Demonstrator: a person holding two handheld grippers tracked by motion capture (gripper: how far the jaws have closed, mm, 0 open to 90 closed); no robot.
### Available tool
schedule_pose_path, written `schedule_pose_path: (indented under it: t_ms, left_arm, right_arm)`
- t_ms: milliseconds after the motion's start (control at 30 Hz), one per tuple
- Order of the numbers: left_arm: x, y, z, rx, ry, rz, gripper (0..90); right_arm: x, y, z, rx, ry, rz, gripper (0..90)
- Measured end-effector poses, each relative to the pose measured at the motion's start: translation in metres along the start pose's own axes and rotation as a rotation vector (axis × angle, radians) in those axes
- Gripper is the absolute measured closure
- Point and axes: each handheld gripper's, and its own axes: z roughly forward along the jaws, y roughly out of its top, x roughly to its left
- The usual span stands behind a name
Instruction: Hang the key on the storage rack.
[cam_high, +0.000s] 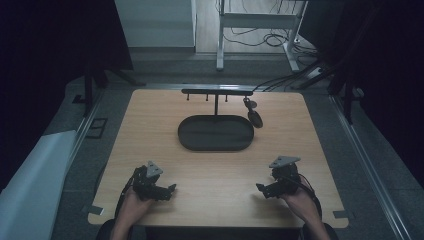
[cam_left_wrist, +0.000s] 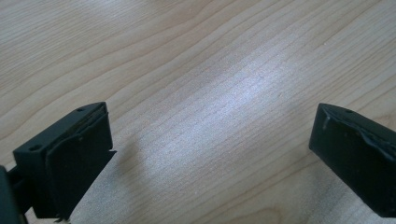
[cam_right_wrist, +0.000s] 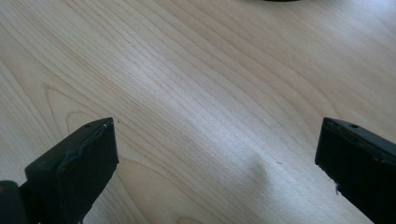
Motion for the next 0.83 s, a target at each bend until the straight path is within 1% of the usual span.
schedule_pose_path:
  t_ms: [133,267,367,433,600,667,733,833]
  left_arm:
    - [0.0,0.0,0.0,-0.001,-0.002,0.001,0.0]
    - [-0.001,0.0,0.001,0.002,-0.002,0.005,0.0]
    - [-0.002,0.0,0.001,0.004,-0.001,0.01,0.0]
    - [-0.002,0.0,0.001,0.004,-0.001,0.013,0.0]
    - [-0.003,0.001,0.001,0.003,-0.004,0.017,0.0]
    - [-0.003,0.001,0.001,-0.002,-0.006,0.012,0.0]
    - [-0.003,0.001,0.001,-0.01,-0.013,0.005,0.0]
    - [-0.003,0.002,0.0,-0.013,-0.012,0.003,0.0]
  right_arm:
    - [0.002,-0.009,0.006,-0.024,0.001,0.02,0.0]
    - [0.006,-0.015,0.009,-0.043,0.012,0.017,0.0]
    - [0.009,-0.019,0.012,-0.058,0.008,0.015,0.0]
    - [0.011,-0.021,0.014,-0.052,0.007,0.012,0.0]
    - [0.015,-0.023,0.018,-0.019,-0.002,-0.025,0.0]
    - [0.015,-0.023,0.019,-0.006,0.003,-0.033,0.0]
    - [0.016,-0.024,0.02,-0.002,0.007,-0.033,0.0]
    - [0.015,-0.024,0.02,-0.007,0.006,-0.037,0.0]
